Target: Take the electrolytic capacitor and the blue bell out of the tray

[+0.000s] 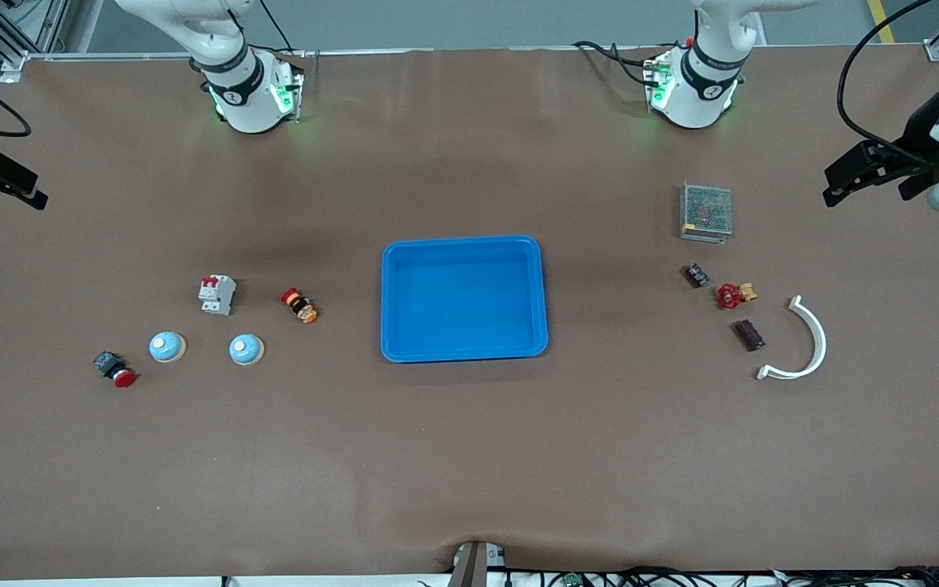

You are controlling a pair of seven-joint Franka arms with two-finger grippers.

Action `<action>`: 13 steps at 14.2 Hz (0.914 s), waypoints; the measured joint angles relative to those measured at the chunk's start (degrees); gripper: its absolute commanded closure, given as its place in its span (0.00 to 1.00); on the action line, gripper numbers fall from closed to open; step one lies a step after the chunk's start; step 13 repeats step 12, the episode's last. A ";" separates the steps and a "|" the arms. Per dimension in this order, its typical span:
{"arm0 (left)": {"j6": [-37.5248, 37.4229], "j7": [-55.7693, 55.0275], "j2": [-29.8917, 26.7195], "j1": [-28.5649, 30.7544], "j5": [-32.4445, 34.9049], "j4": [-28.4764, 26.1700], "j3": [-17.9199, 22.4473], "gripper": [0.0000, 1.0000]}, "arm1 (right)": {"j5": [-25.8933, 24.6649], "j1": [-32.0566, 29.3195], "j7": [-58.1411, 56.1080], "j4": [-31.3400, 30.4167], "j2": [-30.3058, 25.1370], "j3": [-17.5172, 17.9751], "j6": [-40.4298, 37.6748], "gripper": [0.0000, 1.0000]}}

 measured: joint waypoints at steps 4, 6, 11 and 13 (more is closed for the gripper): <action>-1.20 0.70 0.00 -0.01 0.48 0.13 -0.16 0.00 | -0.09 0.81 0.44 -0.09 0.00 -0.45 0.15 0.00; -1.40 2.36 0.00 -0.01 0.51 0.17 -0.16 0.00 | -0.10 1.23 0.67 -0.10 0.00 -0.50 0.25 0.00; -2.87 4.64 -0.01 -0.01 0.52 0.42 -0.17 0.00 | -0.13 1.39 0.88 -0.12 0.00 -0.75 0.45 0.00; -2.96 4.80 -0.01 -0.01 0.52 0.43 -0.17 0.00 | -0.13 1.39 0.88 -0.12 0.00 -0.81 0.45 0.00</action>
